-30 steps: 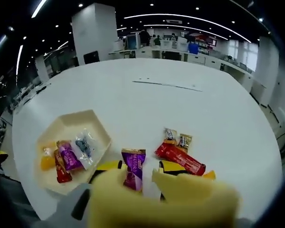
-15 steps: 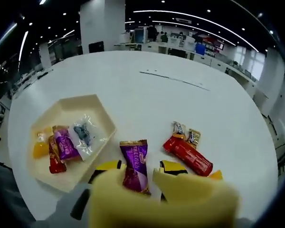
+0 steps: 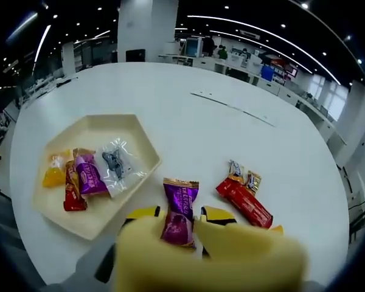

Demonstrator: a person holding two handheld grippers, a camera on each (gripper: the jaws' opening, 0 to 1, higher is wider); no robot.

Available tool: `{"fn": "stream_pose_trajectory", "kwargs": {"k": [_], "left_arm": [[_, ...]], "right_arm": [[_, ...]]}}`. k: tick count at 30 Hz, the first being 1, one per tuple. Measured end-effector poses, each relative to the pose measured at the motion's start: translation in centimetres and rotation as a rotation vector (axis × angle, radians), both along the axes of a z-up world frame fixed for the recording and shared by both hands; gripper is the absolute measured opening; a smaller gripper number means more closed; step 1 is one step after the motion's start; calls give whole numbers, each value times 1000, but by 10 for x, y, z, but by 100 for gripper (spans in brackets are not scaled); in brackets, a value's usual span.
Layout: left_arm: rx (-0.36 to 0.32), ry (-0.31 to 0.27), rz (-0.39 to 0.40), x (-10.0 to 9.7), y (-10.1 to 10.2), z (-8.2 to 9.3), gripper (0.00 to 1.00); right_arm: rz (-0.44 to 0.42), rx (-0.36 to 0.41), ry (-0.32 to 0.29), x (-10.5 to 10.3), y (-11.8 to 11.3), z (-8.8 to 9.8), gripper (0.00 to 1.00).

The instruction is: Place the target food into the container with the food tongs after gripping and lifting it, then release it inside without dropping or visibly crushing the food.

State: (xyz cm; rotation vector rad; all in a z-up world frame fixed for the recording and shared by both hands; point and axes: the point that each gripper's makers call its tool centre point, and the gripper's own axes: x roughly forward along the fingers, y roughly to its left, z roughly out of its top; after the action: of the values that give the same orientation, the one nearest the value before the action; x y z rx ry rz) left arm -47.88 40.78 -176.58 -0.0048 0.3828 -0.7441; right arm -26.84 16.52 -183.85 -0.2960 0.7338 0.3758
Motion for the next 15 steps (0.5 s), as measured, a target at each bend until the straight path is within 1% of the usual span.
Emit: {"fn": "stream_pose_trajectory", "kwargs": {"k": [4, 9, 11, 13, 15], "left_arm": [[-4, 9, -10, -2, -1, -1, 93], [3, -1, -10, -1, -1, 0, 95], [3, -1, -7, -1, -1, 0, 96], [6, -3, -5, -1, -1, 0, 98], [5, -1, -4, 0, 0, 0, 99]], "right_arm": [[-6, 5, 10, 1, -1, -1, 24], [-21, 12, 29, 2, -3, 0, 23], [-21, 14, 26, 1, -3, 0, 23], [-20, 15, 1, 2, -3, 0, 23], [-24, 17, 3, 1, -3, 1, 23]]}}
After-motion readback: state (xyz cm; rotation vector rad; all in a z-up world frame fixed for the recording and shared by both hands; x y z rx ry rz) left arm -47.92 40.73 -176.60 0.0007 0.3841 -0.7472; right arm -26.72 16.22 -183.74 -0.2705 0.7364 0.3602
